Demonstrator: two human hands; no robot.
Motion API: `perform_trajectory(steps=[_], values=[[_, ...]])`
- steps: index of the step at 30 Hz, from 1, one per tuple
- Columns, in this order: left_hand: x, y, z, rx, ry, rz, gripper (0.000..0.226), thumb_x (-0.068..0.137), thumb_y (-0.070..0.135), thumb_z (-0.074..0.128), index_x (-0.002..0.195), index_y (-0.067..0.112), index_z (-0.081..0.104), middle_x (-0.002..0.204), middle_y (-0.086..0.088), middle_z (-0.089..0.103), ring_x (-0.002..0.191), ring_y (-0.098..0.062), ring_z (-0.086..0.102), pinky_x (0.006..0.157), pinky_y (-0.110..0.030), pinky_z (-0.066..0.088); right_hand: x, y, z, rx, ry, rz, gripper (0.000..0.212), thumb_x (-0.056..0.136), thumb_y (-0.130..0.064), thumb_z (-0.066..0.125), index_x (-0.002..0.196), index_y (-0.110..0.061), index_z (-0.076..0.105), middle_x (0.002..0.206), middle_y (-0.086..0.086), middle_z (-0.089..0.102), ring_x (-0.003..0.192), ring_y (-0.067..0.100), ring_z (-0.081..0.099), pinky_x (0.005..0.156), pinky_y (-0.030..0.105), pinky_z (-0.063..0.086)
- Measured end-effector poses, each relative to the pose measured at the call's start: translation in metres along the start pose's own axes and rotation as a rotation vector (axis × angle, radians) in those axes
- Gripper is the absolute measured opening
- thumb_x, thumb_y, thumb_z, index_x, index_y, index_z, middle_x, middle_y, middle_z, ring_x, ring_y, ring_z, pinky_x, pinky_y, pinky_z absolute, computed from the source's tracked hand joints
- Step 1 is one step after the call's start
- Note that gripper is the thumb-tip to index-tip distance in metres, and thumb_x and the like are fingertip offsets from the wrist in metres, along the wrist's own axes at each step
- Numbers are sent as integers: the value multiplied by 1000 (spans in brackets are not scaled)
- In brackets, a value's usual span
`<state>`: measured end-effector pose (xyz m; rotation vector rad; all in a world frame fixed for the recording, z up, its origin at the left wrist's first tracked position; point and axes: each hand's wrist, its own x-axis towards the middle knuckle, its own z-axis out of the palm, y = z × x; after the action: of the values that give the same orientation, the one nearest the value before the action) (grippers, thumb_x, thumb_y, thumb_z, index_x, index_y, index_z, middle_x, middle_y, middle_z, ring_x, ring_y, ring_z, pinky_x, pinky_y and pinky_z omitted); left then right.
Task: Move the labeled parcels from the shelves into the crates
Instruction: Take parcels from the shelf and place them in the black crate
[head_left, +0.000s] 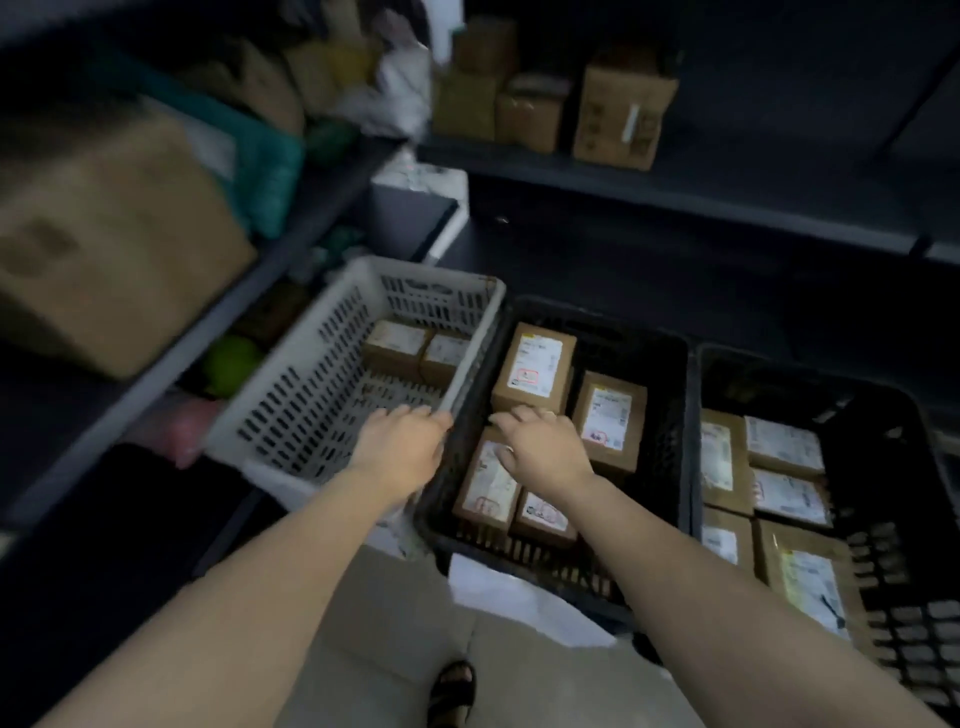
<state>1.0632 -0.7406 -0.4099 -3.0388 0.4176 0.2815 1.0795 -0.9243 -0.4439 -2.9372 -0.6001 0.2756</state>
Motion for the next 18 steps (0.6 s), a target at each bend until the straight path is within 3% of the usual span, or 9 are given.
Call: perform_trajectory(steps=[5,8,12,16,18], values=[[-118,-60,-87,50,226,-220,26,96,28,39,118,20,51,115,-1,59,108,-24,53,78,-33,38,-13,-110,-91,18,302,-306,39,98,-35,47,135,-23,50,127,2,57,121,28,49,95,42,41],[-199,-95,-139,106,351,-378,25,93,28,44,115,21,54,110,0,62,105,-25,56,81,-37,41,-25,-197,-141,33,447,-498,32,88,-31,59,118,-19,64,105,4,66,102,31,61,78,41,48],[-321,-140,-192,194,481,-573,28,95,28,41,120,25,54,113,5,63,107,-21,56,86,-37,42,-57,-323,-197,99,573,-752,32,78,-33,54,102,-18,69,87,3,68,81,31,65,61,37,51],[-452,-181,-222,299,552,-748,27,96,29,40,120,26,53,112,6,62,105,-18,57,84,-34,41,-98,-449,-225,189,652,-1010,30,82,-25,67,110,-16,68,98,4,70,90,30,66,69,40,53],[-520,-201,-227,358,557,-841,26,95,29,42,118,25,54,109,5,63,103,-20,58,82,-35,42,-123,-513,-231,217,677,-1113,31,86,-24,65,116,-16,65,105,5,68,98,30,63,77,43,52]])
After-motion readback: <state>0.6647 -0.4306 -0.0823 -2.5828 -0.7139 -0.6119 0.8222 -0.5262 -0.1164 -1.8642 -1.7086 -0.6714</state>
